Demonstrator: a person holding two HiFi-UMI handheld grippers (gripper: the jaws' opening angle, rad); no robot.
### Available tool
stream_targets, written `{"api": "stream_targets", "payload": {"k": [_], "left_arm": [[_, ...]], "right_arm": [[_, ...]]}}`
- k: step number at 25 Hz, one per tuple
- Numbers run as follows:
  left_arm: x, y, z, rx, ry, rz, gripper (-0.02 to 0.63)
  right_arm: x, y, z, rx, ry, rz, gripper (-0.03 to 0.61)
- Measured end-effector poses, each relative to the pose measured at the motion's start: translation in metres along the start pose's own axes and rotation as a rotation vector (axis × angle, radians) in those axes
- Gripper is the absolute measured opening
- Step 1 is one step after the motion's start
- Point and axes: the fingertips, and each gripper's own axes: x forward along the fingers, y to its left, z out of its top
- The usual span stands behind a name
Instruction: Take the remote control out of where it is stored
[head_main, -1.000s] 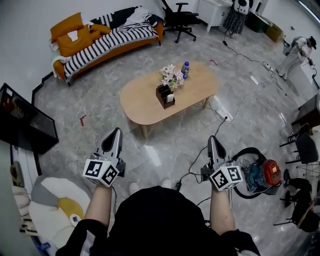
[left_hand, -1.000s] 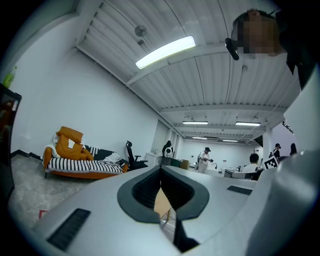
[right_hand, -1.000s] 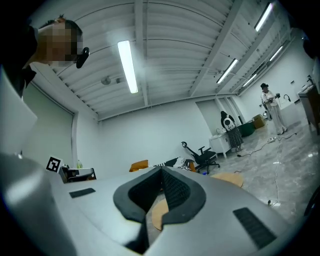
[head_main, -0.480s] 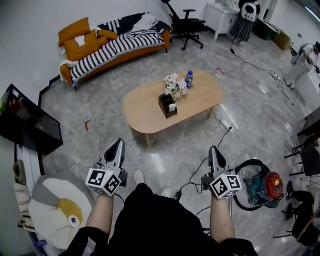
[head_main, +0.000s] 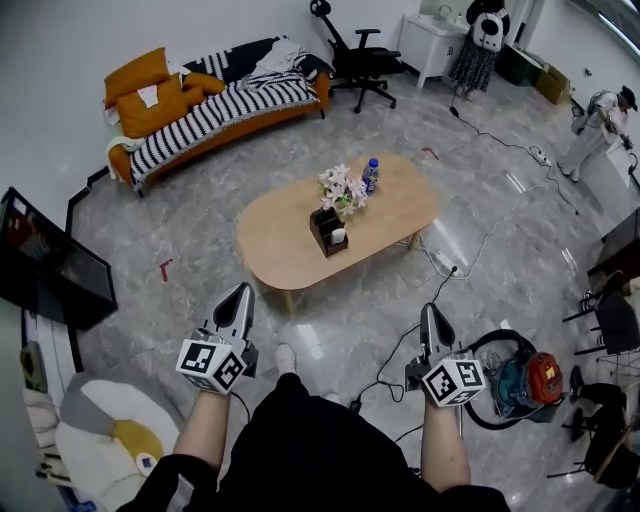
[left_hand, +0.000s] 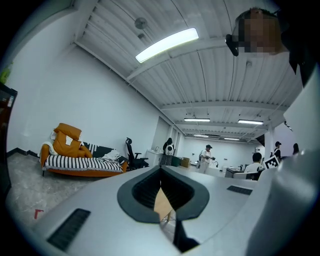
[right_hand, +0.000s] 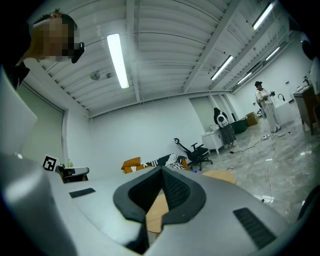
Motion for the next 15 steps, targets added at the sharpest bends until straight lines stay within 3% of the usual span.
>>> {"api": "stream_targets", "payload": {"k": [15], "left_arm": [[0.092,0.075,0.029,0.032,0.028,-0.065,0.006]], "right_arm": [[0.119,0.013,0.007,-0.026,0.004,-0.022,0.007]]}}
